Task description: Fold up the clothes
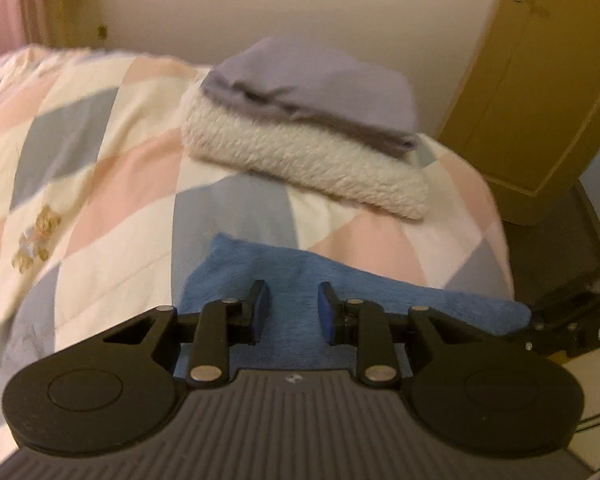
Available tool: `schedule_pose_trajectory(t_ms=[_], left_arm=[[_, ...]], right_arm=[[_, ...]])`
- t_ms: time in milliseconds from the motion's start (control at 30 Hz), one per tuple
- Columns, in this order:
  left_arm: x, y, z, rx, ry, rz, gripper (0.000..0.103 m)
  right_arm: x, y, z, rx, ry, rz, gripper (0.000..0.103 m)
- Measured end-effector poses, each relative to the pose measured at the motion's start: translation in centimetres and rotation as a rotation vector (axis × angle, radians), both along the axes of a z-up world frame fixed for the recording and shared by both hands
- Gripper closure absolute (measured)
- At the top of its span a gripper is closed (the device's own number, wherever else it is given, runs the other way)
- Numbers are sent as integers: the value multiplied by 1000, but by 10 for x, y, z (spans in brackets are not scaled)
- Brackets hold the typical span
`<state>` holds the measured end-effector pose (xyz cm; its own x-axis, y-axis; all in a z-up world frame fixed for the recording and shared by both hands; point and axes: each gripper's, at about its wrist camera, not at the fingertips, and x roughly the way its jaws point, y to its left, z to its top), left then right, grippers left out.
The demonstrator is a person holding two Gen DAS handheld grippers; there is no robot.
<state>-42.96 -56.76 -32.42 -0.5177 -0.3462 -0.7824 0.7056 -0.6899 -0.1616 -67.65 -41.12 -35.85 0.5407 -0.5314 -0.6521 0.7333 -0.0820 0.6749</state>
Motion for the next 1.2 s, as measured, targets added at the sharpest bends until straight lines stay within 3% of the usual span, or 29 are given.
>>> schedule_pose_trajectory(t_ms=[67, 200, 233, 267, 300, 333, 400, 467, 533, 633, 733, 1200], left_arm=[[-4, -4, -14, 18, -13, 2, 82], [-13, -9, -35, 30, -72, 12, 82], [-13, -11, -35, 43, -63, 20, 82], [-13, -12, -33, 49, -62, 22, 81], [-13, -13, -32, 54, -61, 23, 81], [-13, -14, -31, 60, -60, 24, 81], [-14, -15, -33, 61, -70, 14, 81], [-15, -18, -35, 67, -76, 7, 81], [-16, -22, -39, 81, -77, 6, 79], [-22, -27, -50, 88, -82, 1, 77], [-32, -27, -61, 66, -96, -9, 77], [-29, -27, -35, 119, -160, 28, 78]], right_arm=[[-5, 0, -19, 40, -8, -48, 89], [-3, -13, -24, 96, 8, -67, 85], [1, -16, -16, 100, 66, -62, 73], [5, -16, -4, 83, 153, -66, 53], [10, -16, 8, 59, 247, -72, 52], [16, -14, 20, 11, 331, -78, 55], [30, -6, 41, -106, 457, -68, 74], [45, -5, 44, -157, 470, 14, 91], [57, -8, 27, -129, 495, 67, 98], [60, -12, -5, -85, 547, 74, 100], [51, -18, -16, -62, 536, 63, 100], [67, -23, -14, -22, 606, 77, 97]])
